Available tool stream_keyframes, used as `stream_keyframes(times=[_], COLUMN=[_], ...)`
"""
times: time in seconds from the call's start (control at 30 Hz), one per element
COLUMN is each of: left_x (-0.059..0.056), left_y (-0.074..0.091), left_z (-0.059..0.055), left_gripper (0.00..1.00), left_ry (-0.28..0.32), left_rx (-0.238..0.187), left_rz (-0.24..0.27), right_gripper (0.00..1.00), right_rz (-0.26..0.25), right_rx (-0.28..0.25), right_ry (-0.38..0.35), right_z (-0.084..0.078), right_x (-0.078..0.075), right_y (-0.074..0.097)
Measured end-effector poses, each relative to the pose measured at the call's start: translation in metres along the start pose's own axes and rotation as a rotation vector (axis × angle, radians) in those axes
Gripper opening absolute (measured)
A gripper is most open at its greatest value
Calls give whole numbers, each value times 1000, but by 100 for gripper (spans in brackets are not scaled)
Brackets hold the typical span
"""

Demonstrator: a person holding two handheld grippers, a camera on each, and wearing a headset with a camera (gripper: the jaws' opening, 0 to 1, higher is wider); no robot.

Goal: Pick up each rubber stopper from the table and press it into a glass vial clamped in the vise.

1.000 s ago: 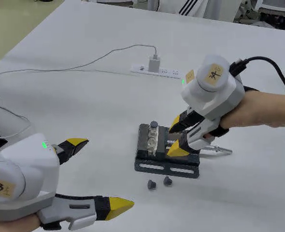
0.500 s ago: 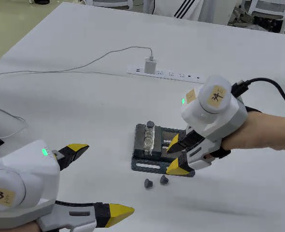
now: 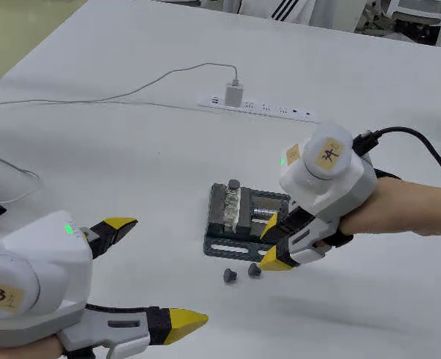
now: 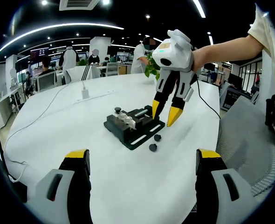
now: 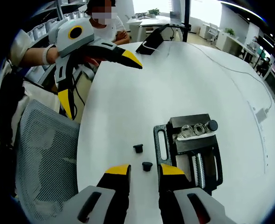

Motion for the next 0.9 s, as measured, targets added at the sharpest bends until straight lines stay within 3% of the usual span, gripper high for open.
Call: stream_keyframes(times=[0.9], left_x=[-1], left_y=[2], left_z=[-14], left_gripper=[93], left_ry=[48], left_rx=[1], left_rz=[15], right_gripper=[15], right_rz=[44], right_rx=[99], right_ry=[-18], right_z=[-13], right_x=[-5], right_y=[-34])
Point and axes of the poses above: the centre of the closed fingertips' face, and the gripper's own axes: y roughly backward along the fingers, x roughly to its left, z roughly out of its top, the point moved 1 cm from there along y, roughly backward along the fingers, and after that the axes turned 1 degree about -y, right-handed, at the moved point
